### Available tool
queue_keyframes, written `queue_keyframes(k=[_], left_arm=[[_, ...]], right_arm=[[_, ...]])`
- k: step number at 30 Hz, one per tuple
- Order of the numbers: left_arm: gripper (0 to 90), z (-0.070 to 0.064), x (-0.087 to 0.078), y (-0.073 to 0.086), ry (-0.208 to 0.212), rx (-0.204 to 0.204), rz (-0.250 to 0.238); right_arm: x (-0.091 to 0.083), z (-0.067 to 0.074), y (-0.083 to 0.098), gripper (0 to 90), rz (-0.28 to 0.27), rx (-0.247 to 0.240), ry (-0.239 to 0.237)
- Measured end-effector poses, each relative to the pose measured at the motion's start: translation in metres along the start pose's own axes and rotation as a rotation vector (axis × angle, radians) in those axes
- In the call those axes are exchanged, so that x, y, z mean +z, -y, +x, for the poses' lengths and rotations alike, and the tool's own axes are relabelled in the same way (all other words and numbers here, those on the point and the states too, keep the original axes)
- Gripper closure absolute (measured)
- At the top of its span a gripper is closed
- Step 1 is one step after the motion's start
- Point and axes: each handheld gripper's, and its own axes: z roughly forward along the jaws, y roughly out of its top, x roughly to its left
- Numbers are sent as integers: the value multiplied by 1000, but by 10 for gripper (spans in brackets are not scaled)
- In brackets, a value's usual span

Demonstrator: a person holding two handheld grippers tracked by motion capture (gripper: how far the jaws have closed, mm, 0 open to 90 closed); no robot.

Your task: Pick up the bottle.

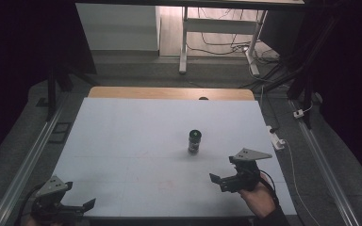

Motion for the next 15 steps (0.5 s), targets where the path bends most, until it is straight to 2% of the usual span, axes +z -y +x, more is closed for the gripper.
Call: queue_keyframes(k=[3, 11, 15], left_arm=[[0, 0, 0, 0, 0, 1, -1], [0, 0, 0, 0, 3, -2, -1], [0, 0, 0, 0, 3, -6, -3]], right_arm=[[7, 0, -3, 0, 7, -19, 9], [18, -3, -10, 0, 14, -11, 12], [27, -5, -16, 0, 20, -26, 13]])
